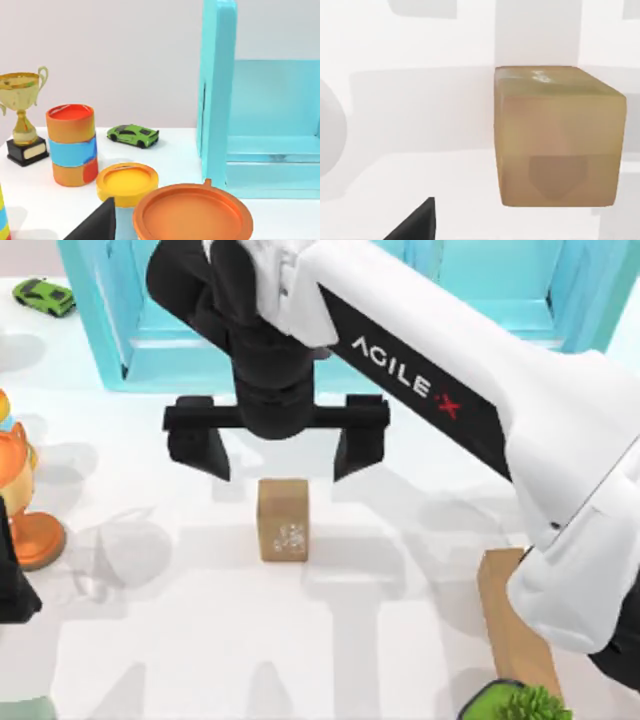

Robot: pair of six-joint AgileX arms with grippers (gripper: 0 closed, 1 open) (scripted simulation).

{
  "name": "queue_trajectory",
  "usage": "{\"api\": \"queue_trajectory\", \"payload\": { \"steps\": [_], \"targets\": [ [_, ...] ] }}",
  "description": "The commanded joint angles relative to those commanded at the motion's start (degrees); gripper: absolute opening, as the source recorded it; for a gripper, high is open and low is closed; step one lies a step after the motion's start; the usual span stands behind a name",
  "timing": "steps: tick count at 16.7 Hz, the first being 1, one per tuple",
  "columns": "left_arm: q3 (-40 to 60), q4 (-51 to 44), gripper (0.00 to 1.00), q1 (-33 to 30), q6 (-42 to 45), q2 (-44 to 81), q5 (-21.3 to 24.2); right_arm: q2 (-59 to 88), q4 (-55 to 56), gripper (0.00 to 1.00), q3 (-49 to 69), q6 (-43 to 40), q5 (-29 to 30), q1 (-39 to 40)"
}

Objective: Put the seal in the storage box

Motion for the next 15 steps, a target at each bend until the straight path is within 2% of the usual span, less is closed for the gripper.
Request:
{"api": "queue_trajectory", "payload": {
  "steps": [10,15],
  "targets": [
    [0.0,0.0,1.0,0.0,0.0,0.0,0.0,-3.77,21.26,1.0,-25.0,-0.49,-0.11,-0.37],
    [0.0,0.0,1.0,0.0,0.0,0.0,0.0,-4.39,25.49,1.0,-29.84,-0.52,-0.12,-0.4]
  ]
}}
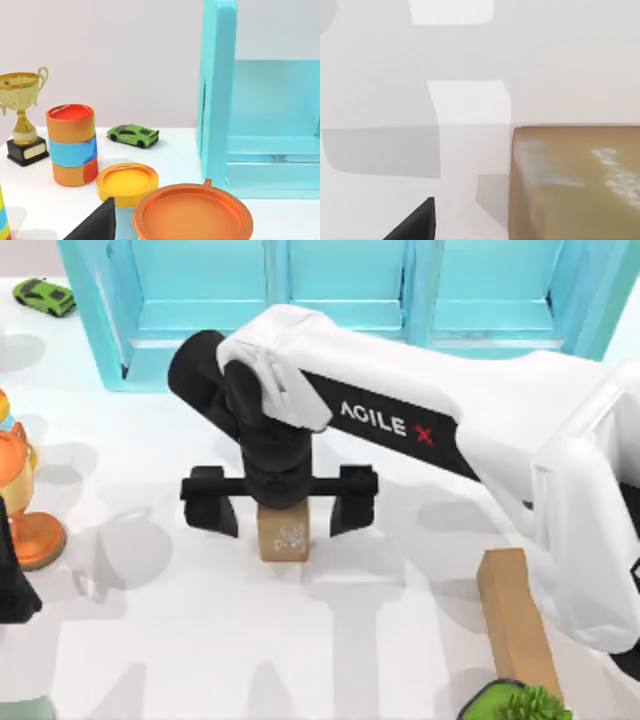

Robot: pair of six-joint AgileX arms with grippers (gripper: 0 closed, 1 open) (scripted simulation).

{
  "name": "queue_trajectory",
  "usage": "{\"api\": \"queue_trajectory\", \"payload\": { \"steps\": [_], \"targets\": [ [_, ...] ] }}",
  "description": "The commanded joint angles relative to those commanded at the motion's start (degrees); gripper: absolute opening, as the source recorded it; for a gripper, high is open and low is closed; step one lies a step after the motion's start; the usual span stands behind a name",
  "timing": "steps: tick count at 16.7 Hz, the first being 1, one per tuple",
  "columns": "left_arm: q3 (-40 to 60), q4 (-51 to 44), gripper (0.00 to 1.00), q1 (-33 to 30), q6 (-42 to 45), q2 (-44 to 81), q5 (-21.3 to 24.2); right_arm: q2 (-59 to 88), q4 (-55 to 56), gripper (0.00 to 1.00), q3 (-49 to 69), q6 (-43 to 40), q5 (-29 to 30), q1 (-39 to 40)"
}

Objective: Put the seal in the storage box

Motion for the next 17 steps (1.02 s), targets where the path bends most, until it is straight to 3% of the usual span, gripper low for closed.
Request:
{"api": "queue_trajectory", "payload": {
  "steps": [3,16,17],
  "targets": [
    [0.0,0.0,1.0,0.0,0.0,0.0,0.0,0.0,0.0,1.0,0.0,0.0,0.0,0.0],
    [0.0,0.0,1.0,0.0,0.0,0.0,0.0,0.0,0.0,0.02,0.0,0.0,0.0,0.0],
    [0.0,0.0,1.0,0.0,0.0,0.0,0.0,0.0,0.0,0.0,0.0,0.0,0.0,0.0]
  ]
}}
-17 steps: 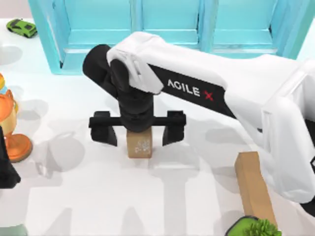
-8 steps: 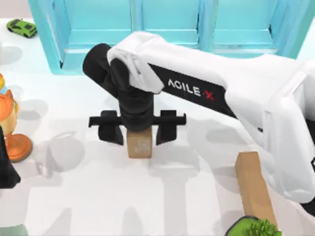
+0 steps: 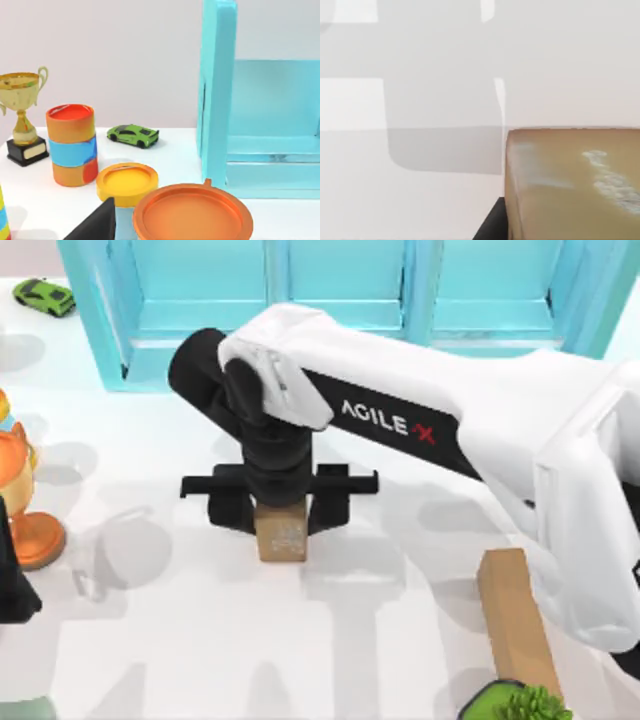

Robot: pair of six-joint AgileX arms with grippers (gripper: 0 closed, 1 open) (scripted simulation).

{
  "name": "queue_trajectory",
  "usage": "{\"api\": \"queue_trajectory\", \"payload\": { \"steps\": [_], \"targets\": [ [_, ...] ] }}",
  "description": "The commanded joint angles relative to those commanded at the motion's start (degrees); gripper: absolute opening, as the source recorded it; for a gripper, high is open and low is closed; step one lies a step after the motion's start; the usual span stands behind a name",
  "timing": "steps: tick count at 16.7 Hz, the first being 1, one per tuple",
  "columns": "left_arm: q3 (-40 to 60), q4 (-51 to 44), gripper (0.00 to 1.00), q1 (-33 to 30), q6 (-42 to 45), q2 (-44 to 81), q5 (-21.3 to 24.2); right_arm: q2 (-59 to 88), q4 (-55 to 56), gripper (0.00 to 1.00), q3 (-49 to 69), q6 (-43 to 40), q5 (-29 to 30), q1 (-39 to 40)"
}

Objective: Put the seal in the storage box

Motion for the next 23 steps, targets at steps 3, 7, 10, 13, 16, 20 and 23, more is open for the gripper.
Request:
{"api": "queue_trajectory", "payload": {
  "steps": [3,7,10,13,16,20,23],
  "targets": [
    [0.0,0.0,1.0,0.0,0.0,0.0,0.0,0.0,0.0,0.0,0.0,0.0,0.0,0.0],
    [0.0,0.0,1.0,0.0,0.0,0.0,0.0,0.0,0.0,0.0,0.0,0.0,0.0,0.0],
    [0.0,0.0,1.0,0.0,0.0,0.0,0.0,0.5,-0.83,0.0,0.87,-0.14,-0.1,0.45],
    [0.0,0.0,1.0,0.0,0.0,0.0,0.0,2.65,-6.15,0.0,6.65,0.04,-0.11,0.55],
    [0.0,0.0,1.0,0.0,0.0,0.0,0.0,4.88,-13.83,0.0,17.56,-0.01,0.03,0.79],
    [0.0,0.0,1.0,0.0,0.0,0.0,0.0,7.84,-24.75,0.0,32.67,0.26,0.09,0.27],
    [0.0,0.0,1.0,0.0,0.0,0.0,0.0,8.9,-29.97,0.0,38.57,0.33,0.14,-0.24]
  ]
}}
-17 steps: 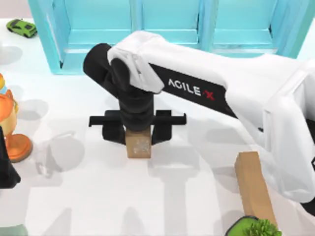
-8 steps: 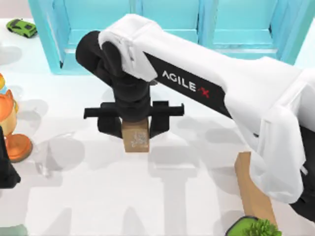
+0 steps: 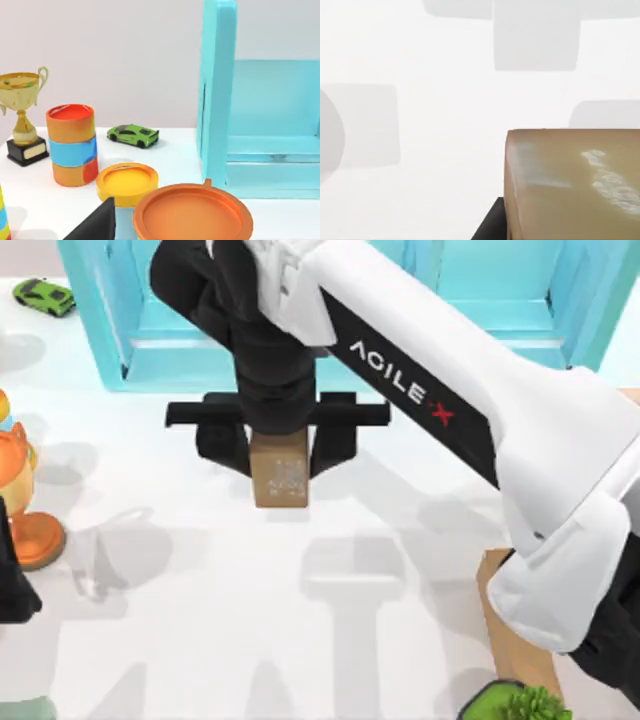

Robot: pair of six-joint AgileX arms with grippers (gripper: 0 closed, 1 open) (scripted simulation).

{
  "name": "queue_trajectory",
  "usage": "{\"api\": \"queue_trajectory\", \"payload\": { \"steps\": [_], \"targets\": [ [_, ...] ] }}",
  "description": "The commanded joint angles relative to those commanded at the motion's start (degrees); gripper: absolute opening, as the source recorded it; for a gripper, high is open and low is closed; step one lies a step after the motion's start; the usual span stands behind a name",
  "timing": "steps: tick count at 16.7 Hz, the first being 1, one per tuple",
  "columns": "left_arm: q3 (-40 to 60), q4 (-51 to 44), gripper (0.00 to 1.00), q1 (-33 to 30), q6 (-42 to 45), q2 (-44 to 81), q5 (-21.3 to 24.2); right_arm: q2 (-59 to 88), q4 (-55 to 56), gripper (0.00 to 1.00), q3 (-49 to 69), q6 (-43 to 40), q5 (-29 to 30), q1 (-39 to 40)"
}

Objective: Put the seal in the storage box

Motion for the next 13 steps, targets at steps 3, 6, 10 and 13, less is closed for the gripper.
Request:
{"api": "queue_trajectory", "payload": {
  "steps": [3,6,10,13],
  "targets": [
    [0.0,0.0,1.0,0.0,0.0,0.0,0.0,-0.16,-0.65,0.0,0.95,-0.32,-0.02,0.26],
    [0.0,0.0,1.0,0.0,0.0,0.0,0.0,-0.3,-0.47,0.0,0.81,-0.28,-0.07,0.12],
    [0.0,0.0,1.0,0.0,0.0,0.0,0.0,-4.6,2.83,0.0,-4.24,-6.33,-1.94,-5.89],
    [0.0,0.0,1.0,0.0,0.0,0.0,0.0,-11.74,7.72,0.0,-14.25,-16.16,-4.06,-16.16]
  ]
}}
